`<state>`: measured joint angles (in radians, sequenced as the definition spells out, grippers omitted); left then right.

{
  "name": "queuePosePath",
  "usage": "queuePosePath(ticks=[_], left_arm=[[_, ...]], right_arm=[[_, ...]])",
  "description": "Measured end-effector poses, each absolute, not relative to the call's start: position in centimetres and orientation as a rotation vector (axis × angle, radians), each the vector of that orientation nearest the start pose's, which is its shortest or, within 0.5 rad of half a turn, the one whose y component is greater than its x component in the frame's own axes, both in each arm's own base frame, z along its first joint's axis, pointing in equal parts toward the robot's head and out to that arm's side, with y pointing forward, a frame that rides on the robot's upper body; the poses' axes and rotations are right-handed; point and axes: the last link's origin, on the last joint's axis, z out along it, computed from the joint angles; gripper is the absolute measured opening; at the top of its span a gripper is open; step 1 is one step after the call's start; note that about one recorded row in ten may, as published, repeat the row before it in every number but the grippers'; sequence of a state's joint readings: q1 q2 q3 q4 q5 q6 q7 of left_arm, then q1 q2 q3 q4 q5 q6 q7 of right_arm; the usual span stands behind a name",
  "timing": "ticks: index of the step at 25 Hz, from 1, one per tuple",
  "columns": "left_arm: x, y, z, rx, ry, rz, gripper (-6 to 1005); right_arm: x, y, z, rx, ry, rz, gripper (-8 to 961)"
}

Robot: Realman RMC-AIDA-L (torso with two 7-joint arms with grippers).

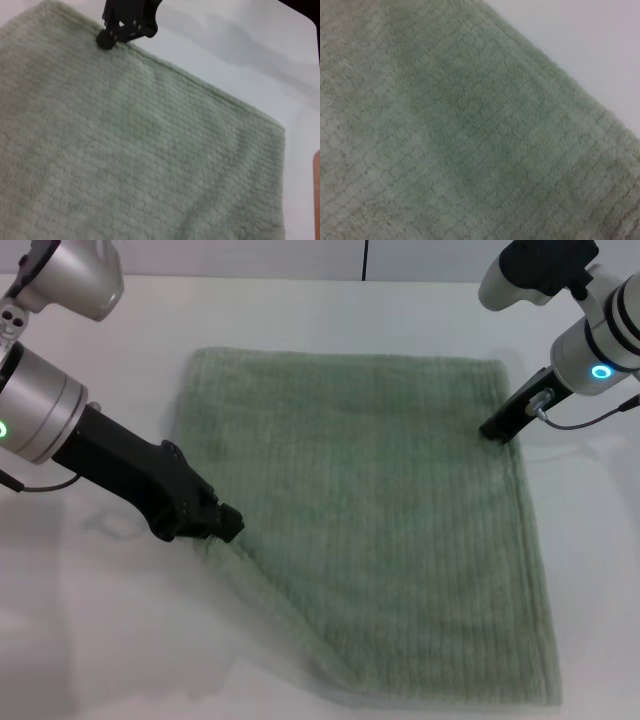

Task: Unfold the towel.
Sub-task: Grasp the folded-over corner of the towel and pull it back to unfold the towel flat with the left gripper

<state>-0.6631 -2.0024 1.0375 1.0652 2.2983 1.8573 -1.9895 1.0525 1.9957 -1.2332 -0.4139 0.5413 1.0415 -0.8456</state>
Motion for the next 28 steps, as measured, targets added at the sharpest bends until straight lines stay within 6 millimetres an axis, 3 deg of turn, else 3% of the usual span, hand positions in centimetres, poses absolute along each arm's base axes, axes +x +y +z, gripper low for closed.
queuePosePath(ticks=[19,28], left_arm=[[-21.6,32.3,3.6,-3.092,-0.816,0.111,58],[-23.0,31.9,3.8,-3.059,-0.947,0.1,83]], right_arm=[[20.5,44.1,-4.0,-2.554,0.802,-0.565,0],[20.3,44.2,-4.1,-2.556,0.799,-0.561,-1]])
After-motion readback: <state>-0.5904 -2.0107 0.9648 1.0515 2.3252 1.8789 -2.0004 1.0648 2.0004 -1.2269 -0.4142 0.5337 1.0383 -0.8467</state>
